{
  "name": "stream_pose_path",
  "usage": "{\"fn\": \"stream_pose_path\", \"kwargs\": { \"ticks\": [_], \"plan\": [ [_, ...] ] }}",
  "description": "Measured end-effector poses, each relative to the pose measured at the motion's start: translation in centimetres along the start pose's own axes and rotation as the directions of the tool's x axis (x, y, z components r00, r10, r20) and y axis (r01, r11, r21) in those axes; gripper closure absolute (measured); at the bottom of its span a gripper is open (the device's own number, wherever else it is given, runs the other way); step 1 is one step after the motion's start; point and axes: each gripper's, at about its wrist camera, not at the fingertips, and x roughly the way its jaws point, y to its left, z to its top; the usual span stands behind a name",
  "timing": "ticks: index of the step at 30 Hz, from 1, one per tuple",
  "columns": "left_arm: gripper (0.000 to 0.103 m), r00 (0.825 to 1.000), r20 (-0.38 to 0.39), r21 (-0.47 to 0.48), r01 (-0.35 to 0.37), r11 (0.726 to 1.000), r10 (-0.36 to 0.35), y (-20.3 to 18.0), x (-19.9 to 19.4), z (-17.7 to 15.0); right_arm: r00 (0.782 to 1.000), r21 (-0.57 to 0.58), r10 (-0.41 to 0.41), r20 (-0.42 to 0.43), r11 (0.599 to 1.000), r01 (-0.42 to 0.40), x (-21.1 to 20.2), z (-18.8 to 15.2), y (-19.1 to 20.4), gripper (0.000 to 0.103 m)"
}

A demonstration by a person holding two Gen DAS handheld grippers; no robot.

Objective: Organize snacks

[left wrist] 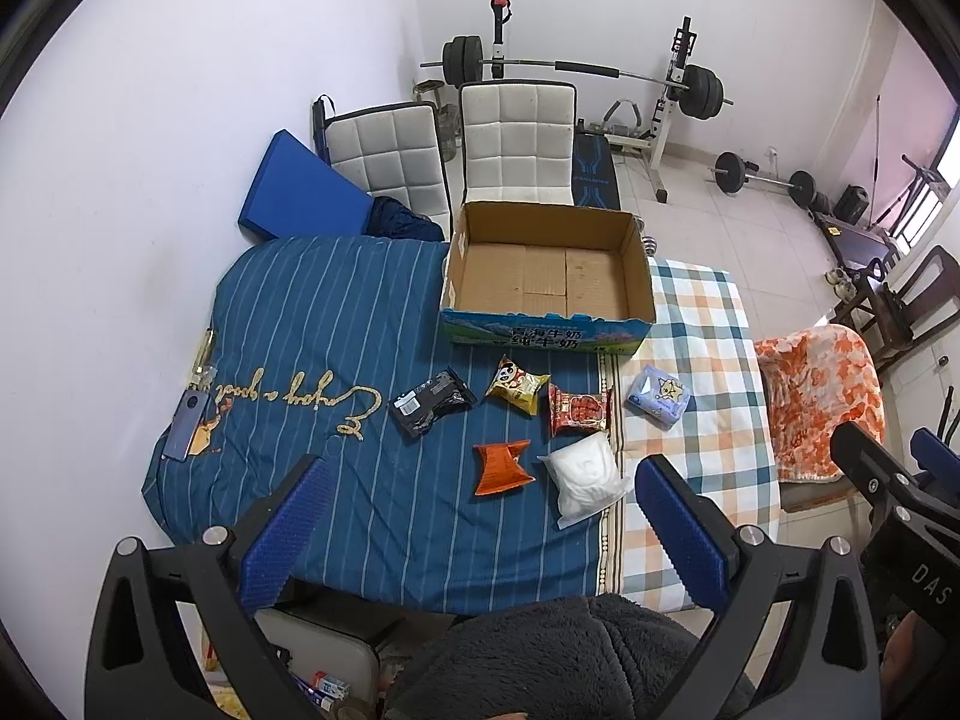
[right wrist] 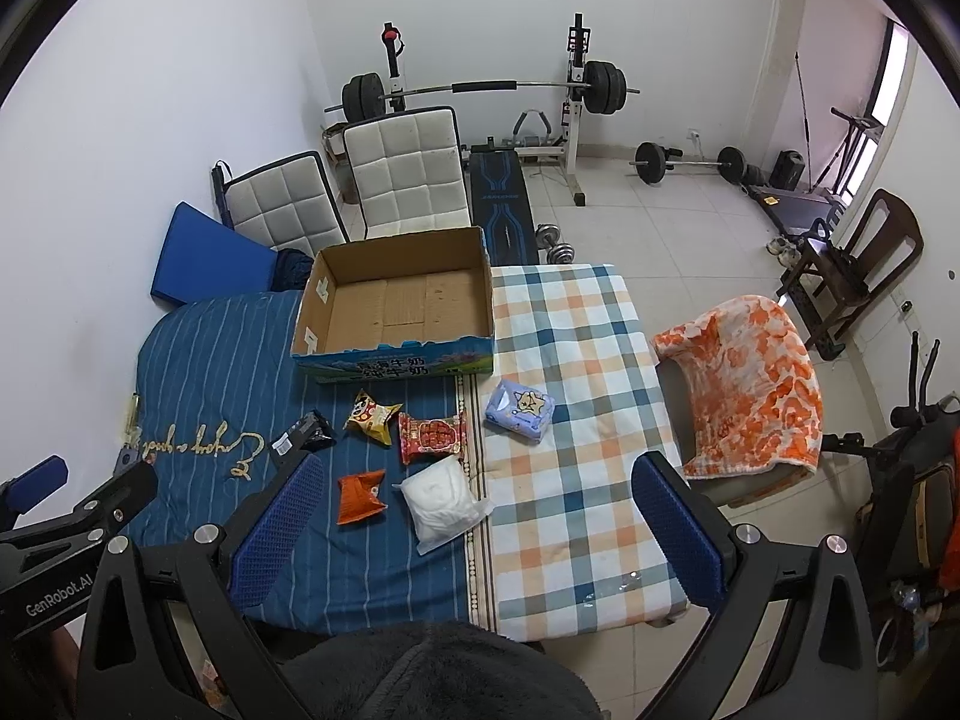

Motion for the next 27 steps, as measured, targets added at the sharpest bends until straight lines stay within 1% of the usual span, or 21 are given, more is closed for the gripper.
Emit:
{"fn": "stream_pose_path", "kwargs": {
  "ticks": [7,13,15,16,17,19,20,23,25,27],
  "plan": [
    [0.0,1.0,-0.012,0.004,0.0,1.0,0.0,0.0,0.4,0.0,1.0,0.003,0.005,-0.011,1.0,-0.005,0.8,0.1,0.2,0.0],
    [0.0,0.999,-0.037,-0.004,-0.014,1.0,0.014,0.1,2.4,0.3,0.999,0.015,-0.009,-0.039,1.0,0.01,3.6,0.3,0.0,0.0],
    [0.0,0.999,-0.044,-0.007,-0.018,1.0,0.018,0.1,3.6,0.7,0.998,0.02,-0.007,-0.059,1.0,0.008,5.5,0.2,-0.3,0.0],
    [0.0,0.999,-0.038,-0.009,-0.028,1.0,0.028,0.2,4.4,0.8,0.996,0.023,-0.017,-0.085,1.0,0.019,7.0,0.2,-0.3,0.0],
    [0.0,0.998,-0.047,-0.009,-0.048,0.999,0.048,0.2,5.2,0.9,0.993,0.026,-0.018,-0.113,0.999,0.021,8.6,0.2,-0.3,0.0],
    [0.0,0.997,-0.057,-0.014,-0.061,0.998,0.06,0.3,7.2,1.0,0.987,0.03,-0.025,-0.161,0.999,0.03,11.4,-0.2,-0.5,0.0],
    [0.0,0.994,-0.075,-0.015,-0.083,0.996,0.081,0.5,8.4,1.0,0.982,0.028,-0.03,-0.189,0.999,0.036,13.0,-0.4,-0.5,0.0],
    [0.0,0.985,-0.137,-0.022,-0.11,0.994,0.106,1.1,12.2,0.8,0.959,0.016,-0.04,-0.279,0.999,0.046,18.5,-1.7,-0.2,0.0],
    [0.0,0.976,-0.173,-0.013,-0.139,0.99,0.135,1.5,14.8,0.5,0.942,-0.004,-0.05,-0.331,0.999,0.052,21.8,-2.8,0.2,0.0],
    [0.0,0.966,-0.207,-0.002,-0.157,0.988,0.153,1.8,17.2,0.2,0.929,-0.015,-0.058,-0.367,0.998,0.056,24.8,-3.8,0.6,0.0]
  ]
}}
